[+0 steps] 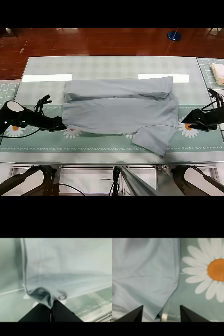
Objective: Fold the shirts.
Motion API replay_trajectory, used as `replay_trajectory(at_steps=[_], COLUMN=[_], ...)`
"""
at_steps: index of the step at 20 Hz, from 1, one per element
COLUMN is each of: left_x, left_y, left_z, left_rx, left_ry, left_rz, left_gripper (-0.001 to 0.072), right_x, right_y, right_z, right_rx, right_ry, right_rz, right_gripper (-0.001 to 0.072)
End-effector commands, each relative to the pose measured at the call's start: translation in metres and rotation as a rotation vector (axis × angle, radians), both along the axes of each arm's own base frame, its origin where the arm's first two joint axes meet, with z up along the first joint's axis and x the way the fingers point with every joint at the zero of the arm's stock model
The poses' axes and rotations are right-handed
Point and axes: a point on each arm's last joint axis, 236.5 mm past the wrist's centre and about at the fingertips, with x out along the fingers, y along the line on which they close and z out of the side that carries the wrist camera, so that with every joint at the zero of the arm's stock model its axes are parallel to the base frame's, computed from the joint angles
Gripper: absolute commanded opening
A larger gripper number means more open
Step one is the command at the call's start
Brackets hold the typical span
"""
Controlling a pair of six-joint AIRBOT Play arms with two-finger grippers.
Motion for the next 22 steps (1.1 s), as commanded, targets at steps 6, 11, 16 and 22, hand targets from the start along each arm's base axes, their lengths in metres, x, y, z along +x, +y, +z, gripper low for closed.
replay_trajectory(at_steps=[6, 11, 16, 22], left_x=[0.002, 0.002, 0.002, 0.002], left_y=[-0.005, -0.005, -0.005, -0.005], left_z=[0.029, 0.029, 0.029, 0.029], left_rx=[-0.009, -0.009, -0.009, -0.009], left_ry=[-0.085, -0.086, -0.086, -0.086], left_rz=[-0.013, -0.013, -0.013, -0.013], left_gripper=[0.0018, 0.0018, 0.0019, 0.0018], right_x=[-0.033, -0.043, -0.014, -0.011], right_y=[0.029, 0.031, 0.013, 0.026], right_z=[-0.018, -0.027, -0.044, -0.071], right_rx=[0.109, 0.105, 0.014, 0.041], right_ry=[0.085, 0.113, 0.003, -0.024], right_rz=[0.039, 0.041, -0.041, -0.168], right_gripper=[0.0593, 0.0588, 0.0571, 0.0523])
